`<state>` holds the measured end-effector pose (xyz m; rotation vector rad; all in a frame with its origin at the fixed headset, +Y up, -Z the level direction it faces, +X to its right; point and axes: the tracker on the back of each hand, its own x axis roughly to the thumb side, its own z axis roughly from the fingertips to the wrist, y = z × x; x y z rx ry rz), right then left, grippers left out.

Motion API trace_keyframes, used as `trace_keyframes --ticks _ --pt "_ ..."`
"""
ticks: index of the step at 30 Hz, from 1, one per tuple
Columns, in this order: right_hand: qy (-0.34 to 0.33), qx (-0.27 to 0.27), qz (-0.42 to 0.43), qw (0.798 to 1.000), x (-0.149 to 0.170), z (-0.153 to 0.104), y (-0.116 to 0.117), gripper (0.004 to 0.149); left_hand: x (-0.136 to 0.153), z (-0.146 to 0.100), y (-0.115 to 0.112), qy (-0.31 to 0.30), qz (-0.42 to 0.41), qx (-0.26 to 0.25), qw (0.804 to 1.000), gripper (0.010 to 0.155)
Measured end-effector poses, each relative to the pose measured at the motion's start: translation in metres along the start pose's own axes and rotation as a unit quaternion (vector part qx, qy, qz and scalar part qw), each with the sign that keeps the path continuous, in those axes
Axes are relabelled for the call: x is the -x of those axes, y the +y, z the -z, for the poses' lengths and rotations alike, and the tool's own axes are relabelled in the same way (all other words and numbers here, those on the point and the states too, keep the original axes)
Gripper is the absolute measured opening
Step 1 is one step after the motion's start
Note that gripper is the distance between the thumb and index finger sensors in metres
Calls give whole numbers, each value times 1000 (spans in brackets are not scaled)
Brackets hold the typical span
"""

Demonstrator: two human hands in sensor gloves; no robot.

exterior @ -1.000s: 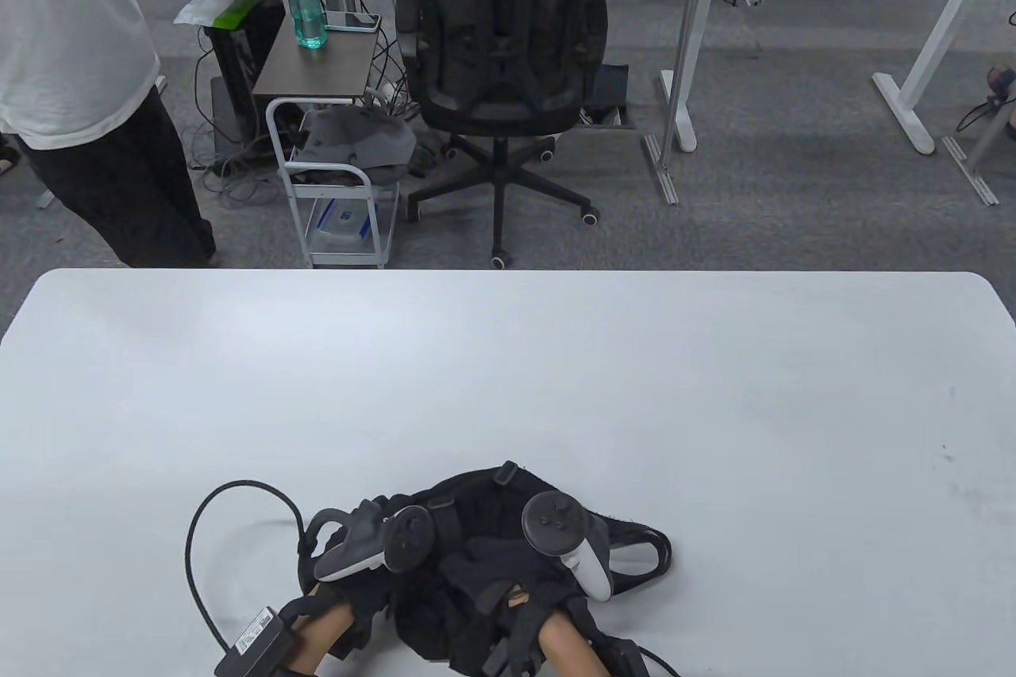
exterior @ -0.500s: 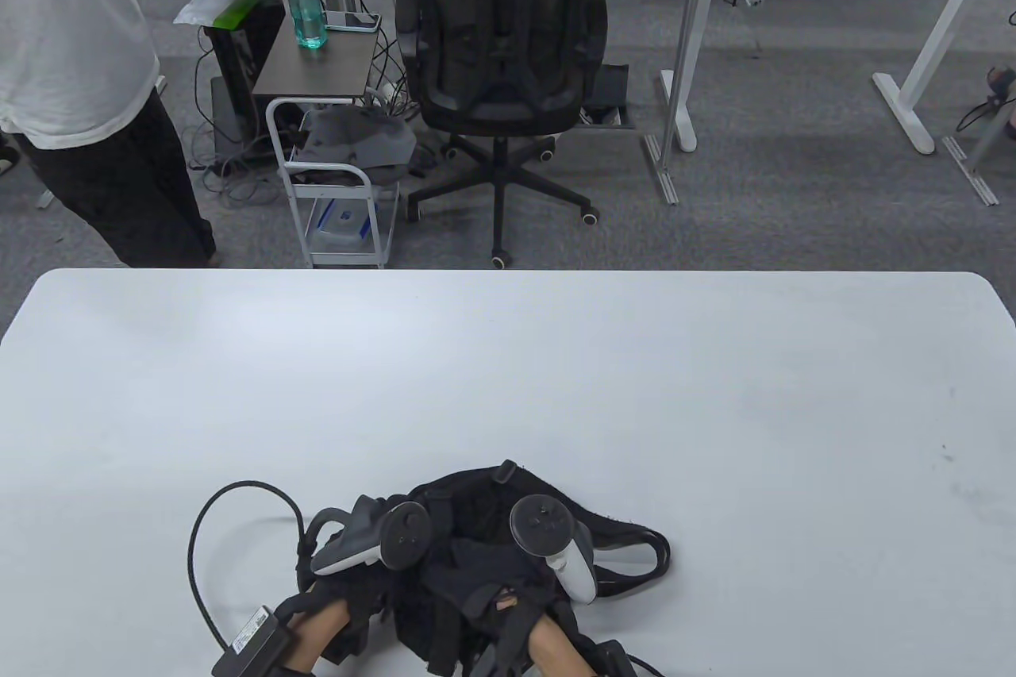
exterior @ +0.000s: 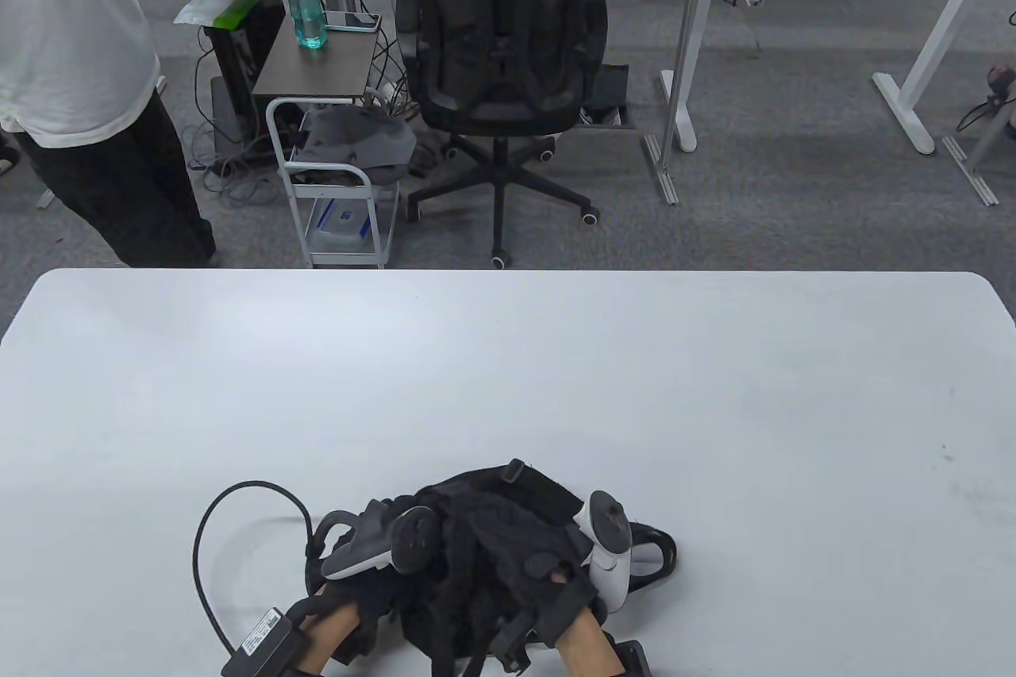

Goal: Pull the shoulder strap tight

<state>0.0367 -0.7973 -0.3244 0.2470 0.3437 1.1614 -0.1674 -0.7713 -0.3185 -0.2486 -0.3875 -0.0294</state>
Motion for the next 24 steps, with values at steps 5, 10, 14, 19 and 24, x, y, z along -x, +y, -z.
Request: trace_keyframes --ticks 5,10,14,19,24 --pt "-31 -9 47 998 -13 -4 -7 75 -1 0 0 -2 -2 -9 1000 114" --pt "-49 -24 43 998 -17 -5 -7 83 -4 3 -3 3 22 -4 1000 114" --pt "-41 -74 -97 992 -20 -8 9 88 6 7 -8 18 -21 30 999 116" --pt "4 -178 -382 907 -12 -8 40 103 8 8 -9 16 -17 26 999 116" --pt "-19 -140 -492 859 -2 -10 62 119 8 9 -9 17 -19 27 999 117"
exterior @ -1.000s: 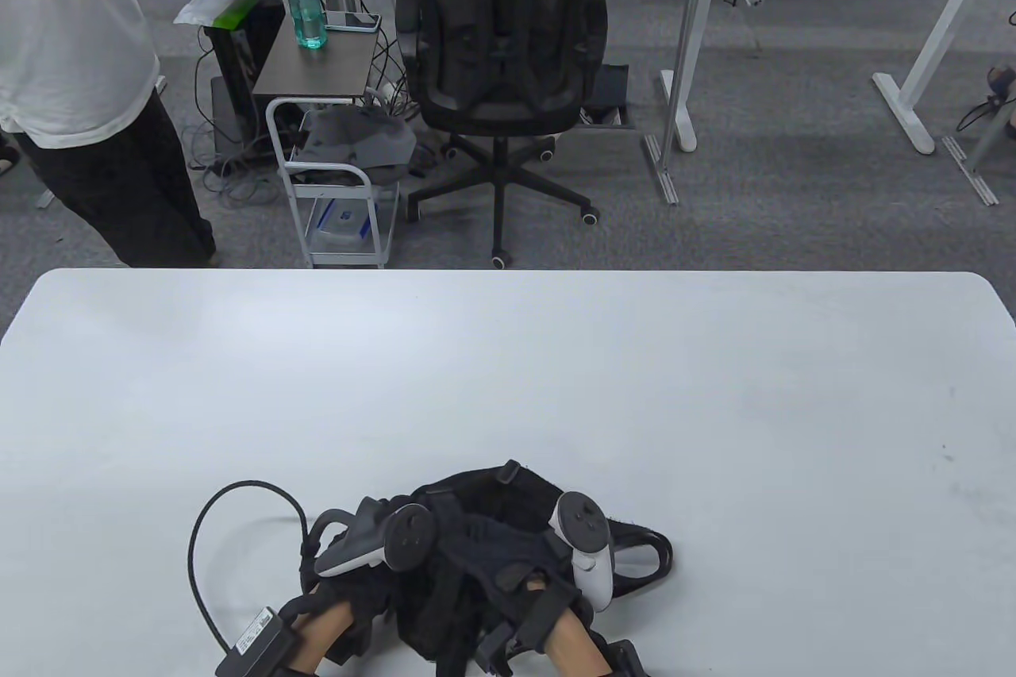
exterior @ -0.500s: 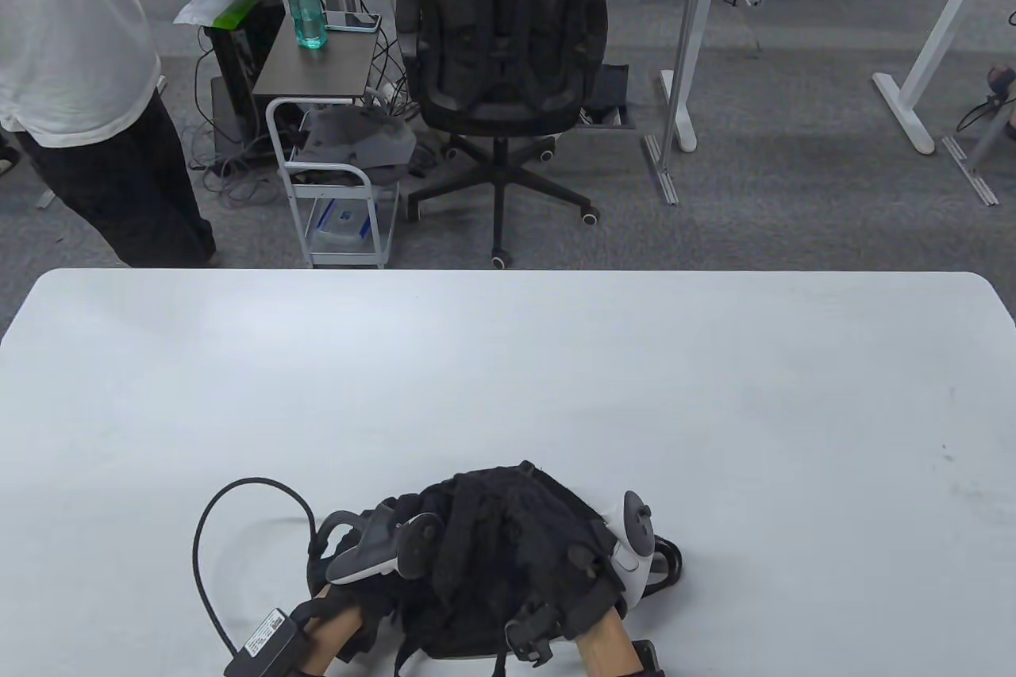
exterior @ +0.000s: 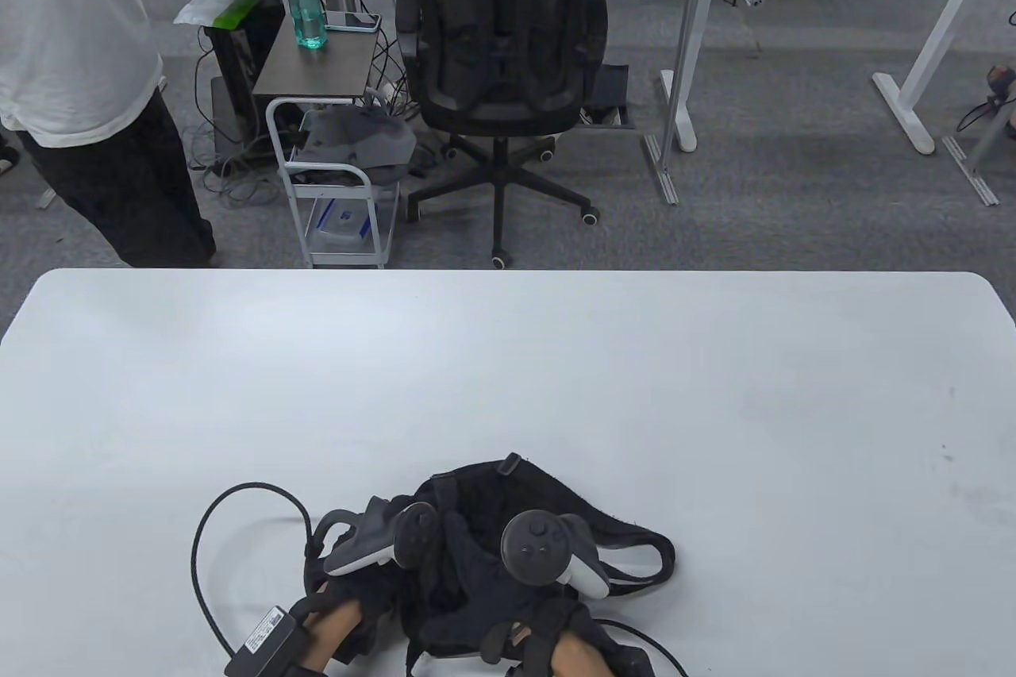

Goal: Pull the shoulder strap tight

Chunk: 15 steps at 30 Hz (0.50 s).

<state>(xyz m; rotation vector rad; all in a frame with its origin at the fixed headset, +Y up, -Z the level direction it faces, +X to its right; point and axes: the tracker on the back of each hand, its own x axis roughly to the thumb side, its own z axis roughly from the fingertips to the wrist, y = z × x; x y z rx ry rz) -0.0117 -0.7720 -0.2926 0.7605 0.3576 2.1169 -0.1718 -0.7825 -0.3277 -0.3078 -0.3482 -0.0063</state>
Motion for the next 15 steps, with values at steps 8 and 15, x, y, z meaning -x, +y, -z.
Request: trace_keyframes --ticks 8,15 --pt "29 38 -117 992 -3 4 11 107 -1 1 0 -1 3 3 1000 116" --pt "42 -18 -104 994 3 3 5 105 1 2 -3 -2 2 4 1000 116"
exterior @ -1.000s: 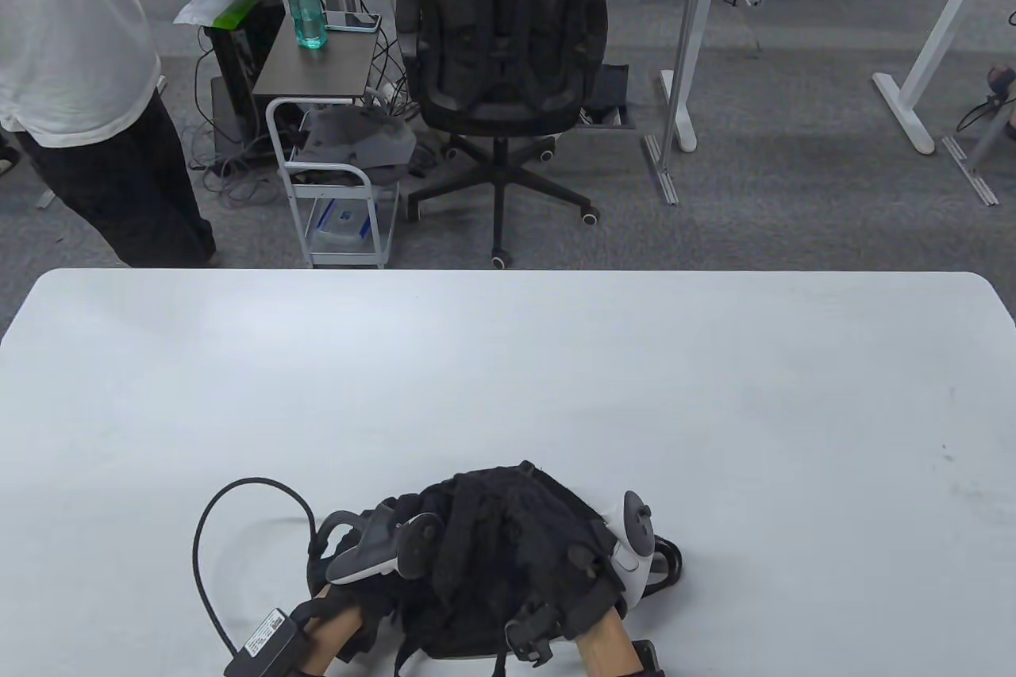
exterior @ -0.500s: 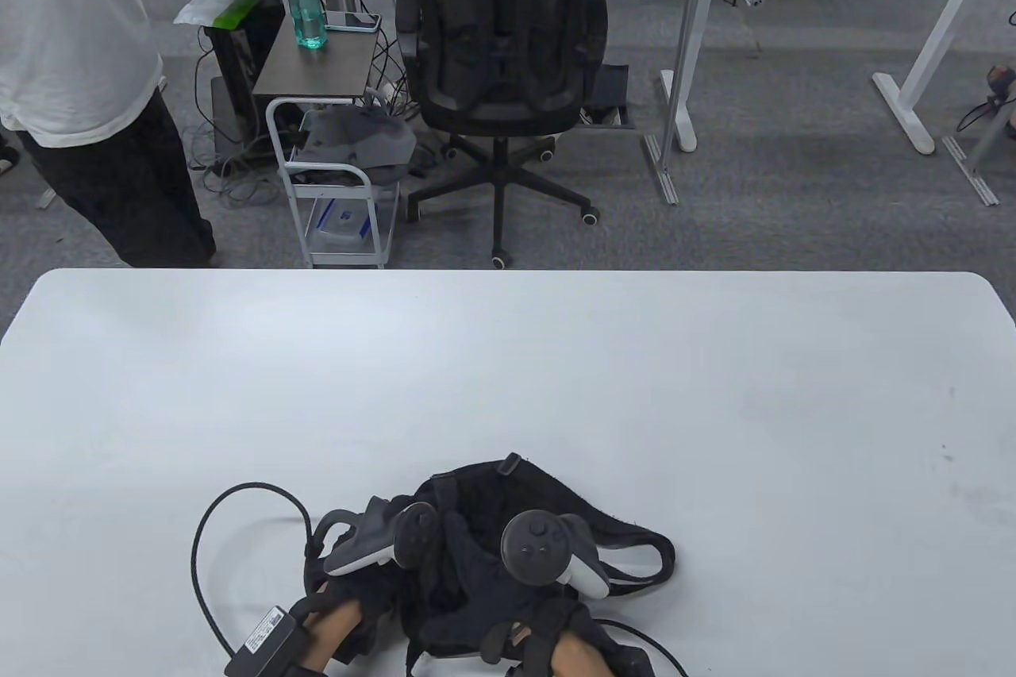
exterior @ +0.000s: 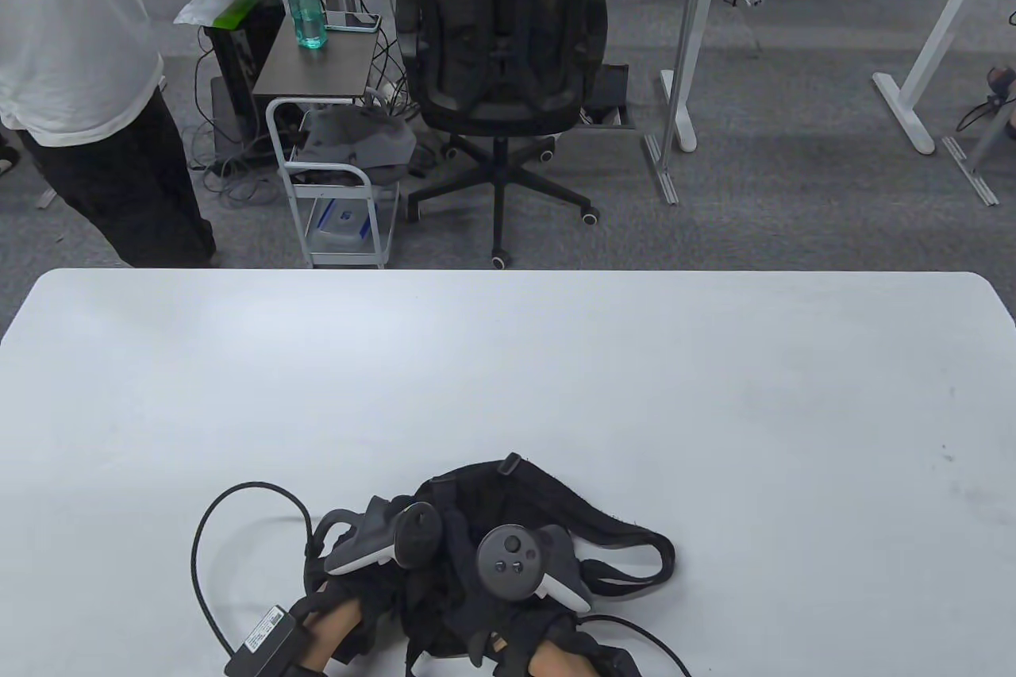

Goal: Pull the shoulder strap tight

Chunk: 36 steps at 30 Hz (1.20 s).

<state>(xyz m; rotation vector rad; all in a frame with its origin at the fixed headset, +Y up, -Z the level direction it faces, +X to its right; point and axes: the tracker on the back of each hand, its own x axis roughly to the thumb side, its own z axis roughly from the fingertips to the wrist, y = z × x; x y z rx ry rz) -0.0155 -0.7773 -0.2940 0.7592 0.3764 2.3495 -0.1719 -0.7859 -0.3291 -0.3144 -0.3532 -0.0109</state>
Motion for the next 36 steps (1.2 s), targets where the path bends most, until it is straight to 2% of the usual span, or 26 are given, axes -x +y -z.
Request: trace_keyframes --ticks 7,8,10,12,13,16,18,19,20,21,22,24,28,31,34,35,36 --pt "-21 27 -84 996 -3 3 0 97 2 2 -3 -1 1 1 1000 115" --pt "-23 29 -72 997 -3 2 -3 95 2 2 -2 -2 0 1 1000 115" --pt "-30 49 6 998 -2 -3 -13 92 1 2 -3 -1 2 0 1000 115" --pt "-37 94 112 989 2 -9 -28 90 2 3 -3 1 1 1 1000 115" --pt "-47 113 184 975 6 -13 -36 89 2 3 -4 2 2 1 1000 115" --pt "-76 149 372 913 20 -24 -55 87 3 4 -5 3 2 -1 1000 115" --pt "-100 163 473 860 30 -29 -62 86 3 5 -5 2 1 -1 1000 114" --pt "-109 174 532 821 36 -32 -65 86 3 5 -6 1 3 -3 1000 114" --pt "-113 184 559 800 40 -33 -66 85 2 5 -6 1 3 -3 1000 114" --pt "-118 195 596 770 45 -33 -66 84 2 5 -6 1 4 -4 1000 114" --pt "-117 197 619 751 49 -33 -65 84 2 5 -6 1 6 -4 1000 114" --pt "-144 171 629 744 52 -31 -65 85 3 6 -7 2 5 -4 1000 114" --pt "-189 123 614 756 42 -29 -65 90 4 7 -9 2 4 -4 1000 114" --pt "-214 88 624 747 31 -28 -63 98 5 7 -10 2 2 -4 1000 114" --pt "-243 91 647 717 24 -31 -67 104 6 8 -11 1 1 -5 1000 113" --pt "-250 95 660 702 24 -34 -70 105 6 8 -12 1 1 -5 1000 113" --pt "-265 101 679 677 24 -36 -74 105 6 9 -11 0 1 -5 1000 112"
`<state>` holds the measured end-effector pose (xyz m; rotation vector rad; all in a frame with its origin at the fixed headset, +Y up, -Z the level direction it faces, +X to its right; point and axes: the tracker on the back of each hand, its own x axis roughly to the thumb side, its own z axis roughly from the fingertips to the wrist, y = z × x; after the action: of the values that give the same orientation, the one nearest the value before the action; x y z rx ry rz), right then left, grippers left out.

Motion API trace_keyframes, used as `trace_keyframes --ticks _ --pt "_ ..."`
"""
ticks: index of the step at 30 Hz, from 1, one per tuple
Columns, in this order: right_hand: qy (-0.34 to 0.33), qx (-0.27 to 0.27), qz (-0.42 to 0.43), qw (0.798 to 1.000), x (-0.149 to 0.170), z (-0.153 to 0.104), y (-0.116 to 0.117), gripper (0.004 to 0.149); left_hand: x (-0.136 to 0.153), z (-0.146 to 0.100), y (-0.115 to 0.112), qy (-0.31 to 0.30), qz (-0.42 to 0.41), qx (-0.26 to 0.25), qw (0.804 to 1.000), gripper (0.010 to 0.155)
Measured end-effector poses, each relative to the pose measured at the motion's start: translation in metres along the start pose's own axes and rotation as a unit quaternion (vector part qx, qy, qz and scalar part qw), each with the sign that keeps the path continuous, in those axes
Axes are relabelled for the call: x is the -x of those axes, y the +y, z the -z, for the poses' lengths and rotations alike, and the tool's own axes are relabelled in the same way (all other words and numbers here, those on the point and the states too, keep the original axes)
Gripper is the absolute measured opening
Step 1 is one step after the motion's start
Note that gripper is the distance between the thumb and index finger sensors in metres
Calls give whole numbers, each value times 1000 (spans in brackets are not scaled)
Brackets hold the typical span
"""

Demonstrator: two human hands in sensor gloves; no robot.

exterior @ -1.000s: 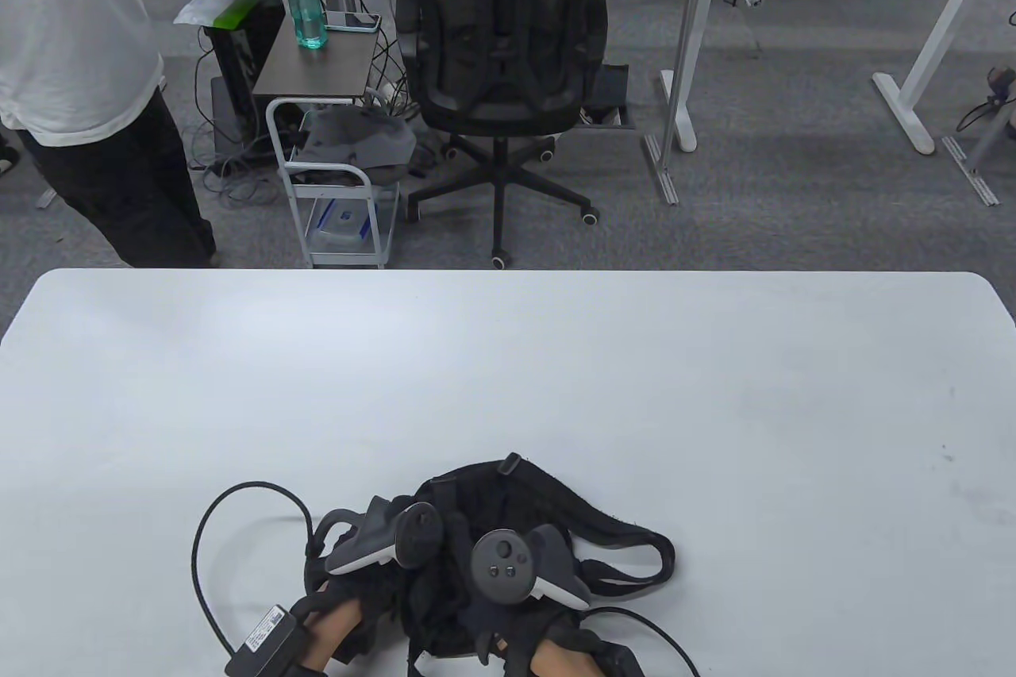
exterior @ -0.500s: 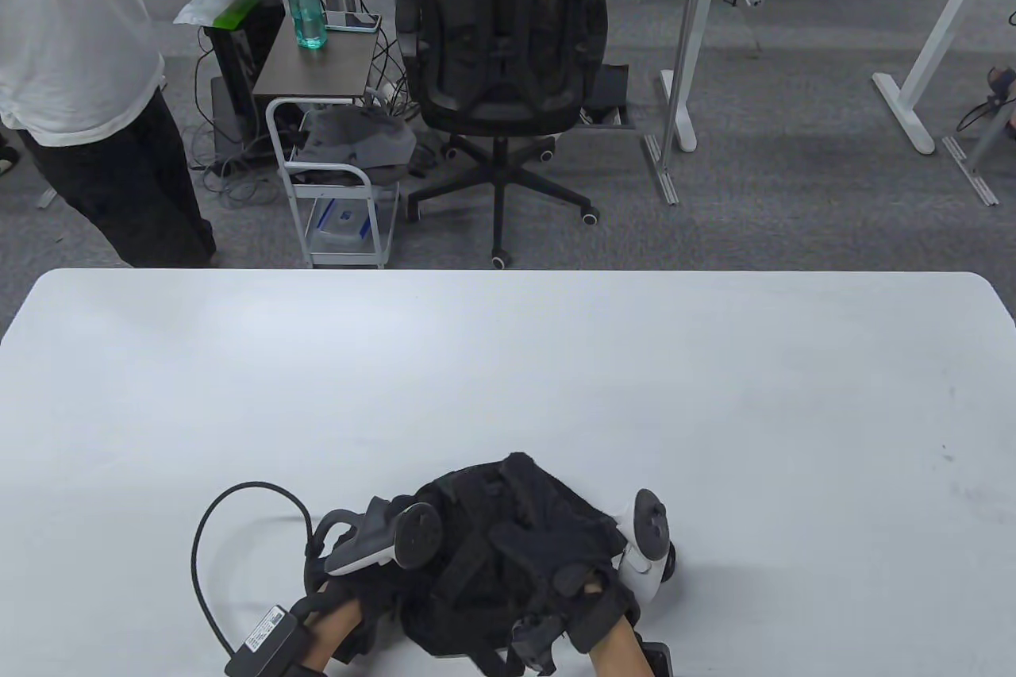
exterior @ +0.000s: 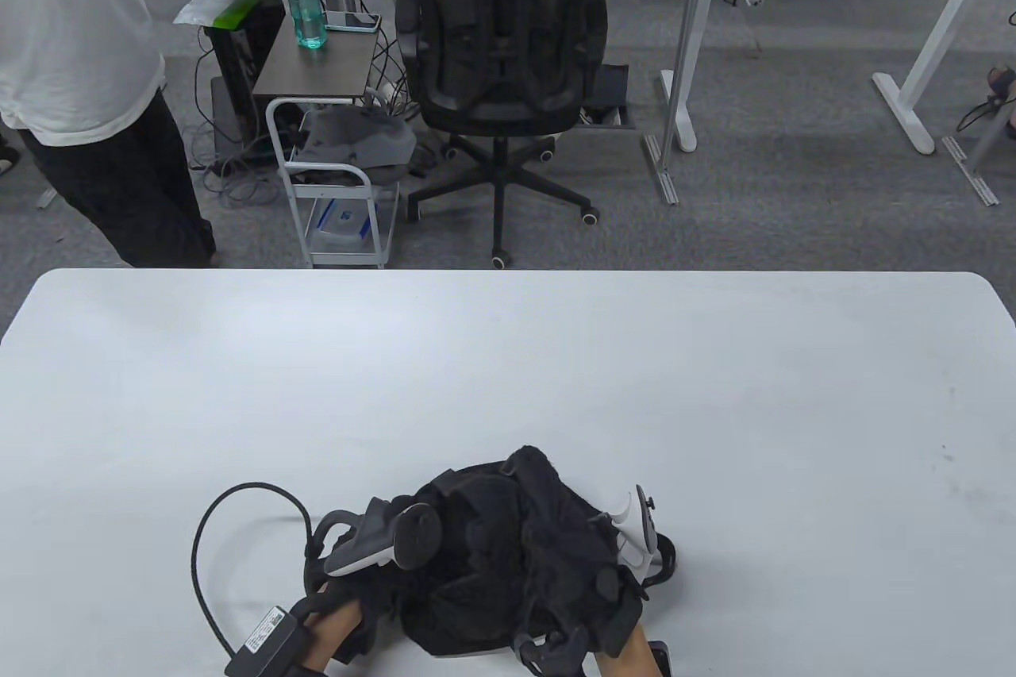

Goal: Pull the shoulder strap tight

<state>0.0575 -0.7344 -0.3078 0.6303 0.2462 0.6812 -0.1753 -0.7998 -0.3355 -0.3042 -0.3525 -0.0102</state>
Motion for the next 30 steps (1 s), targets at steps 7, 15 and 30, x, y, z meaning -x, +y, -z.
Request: trace_keyframes --ticks 7,15,30 --pt "9 20 -27 999 -12 -5 -4 101 5 9 0 -3 -8 -5 1000 111" --pt "168 -74 -139 973 3 -4 9 97 23 51 15 19 2 49 999 111" --pt "368 -204 -597 683 74 -12 52 89 34 91 19 26 -38 5 999 106"
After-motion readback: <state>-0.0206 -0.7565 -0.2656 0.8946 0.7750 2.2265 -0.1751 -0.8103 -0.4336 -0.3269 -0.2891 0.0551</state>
